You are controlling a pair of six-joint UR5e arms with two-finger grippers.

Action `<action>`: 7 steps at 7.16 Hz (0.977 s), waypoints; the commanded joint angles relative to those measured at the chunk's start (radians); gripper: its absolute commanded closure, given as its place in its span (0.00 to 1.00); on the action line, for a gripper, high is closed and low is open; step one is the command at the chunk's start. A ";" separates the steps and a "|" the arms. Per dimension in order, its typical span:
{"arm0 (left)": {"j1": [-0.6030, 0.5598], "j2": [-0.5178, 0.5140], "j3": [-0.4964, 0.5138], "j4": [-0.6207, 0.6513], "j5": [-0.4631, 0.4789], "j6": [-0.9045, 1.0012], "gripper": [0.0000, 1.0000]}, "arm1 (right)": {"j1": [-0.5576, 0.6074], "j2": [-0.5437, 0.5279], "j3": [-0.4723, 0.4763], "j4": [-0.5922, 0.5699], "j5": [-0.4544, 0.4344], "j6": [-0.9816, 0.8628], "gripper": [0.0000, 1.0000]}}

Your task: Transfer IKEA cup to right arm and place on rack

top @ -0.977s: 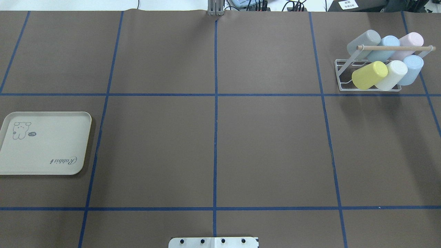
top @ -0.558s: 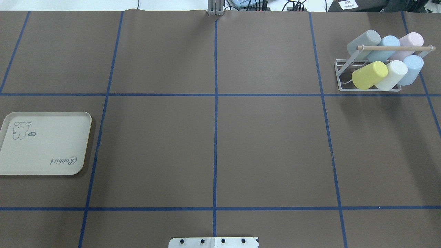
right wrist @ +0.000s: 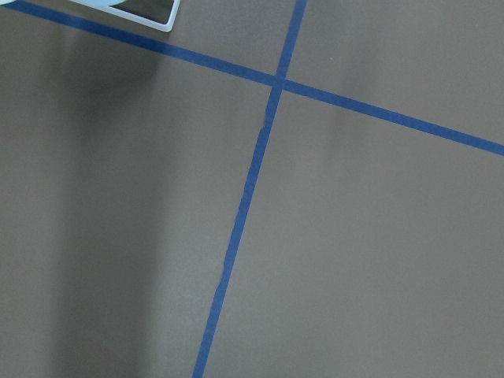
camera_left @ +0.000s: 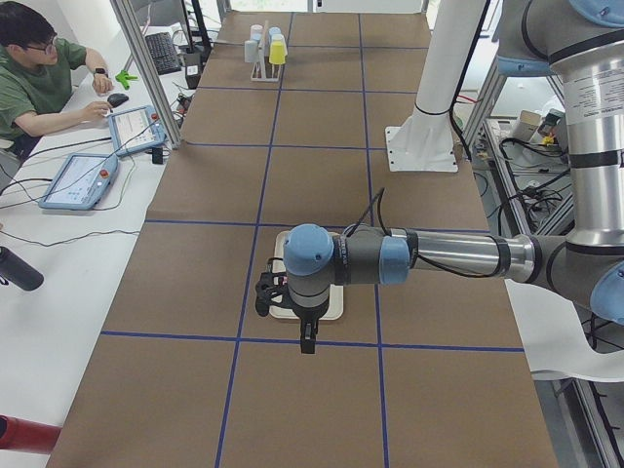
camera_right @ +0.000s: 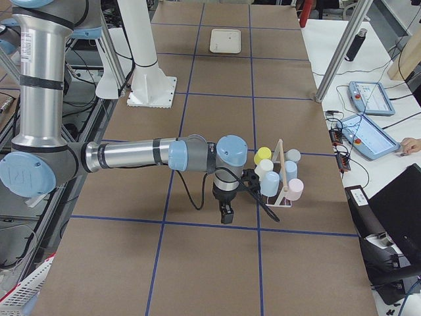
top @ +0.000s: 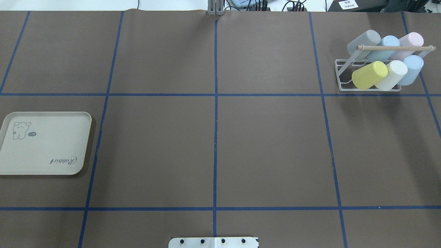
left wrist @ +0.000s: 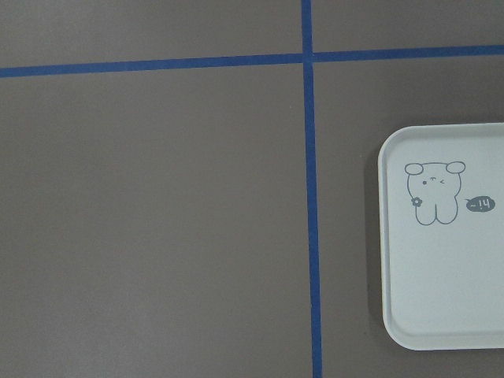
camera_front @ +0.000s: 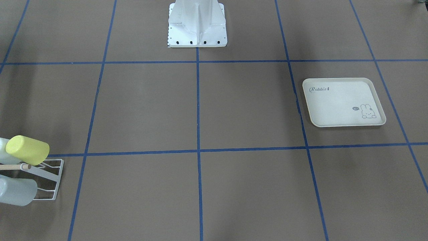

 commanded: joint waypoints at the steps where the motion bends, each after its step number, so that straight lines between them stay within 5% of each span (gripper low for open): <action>1: 0.000 0.003 0.013 0.000 0.003 -0.001 0.00 | 0.000 0.000 0.004 0.001 0.002 0.001 0.00; 7: 0.000 0.018 0.016 0.000 0.004 -0.004 0.00 | 0.000 0.002 0.007 0.001 0.001 0.001 0.00</action>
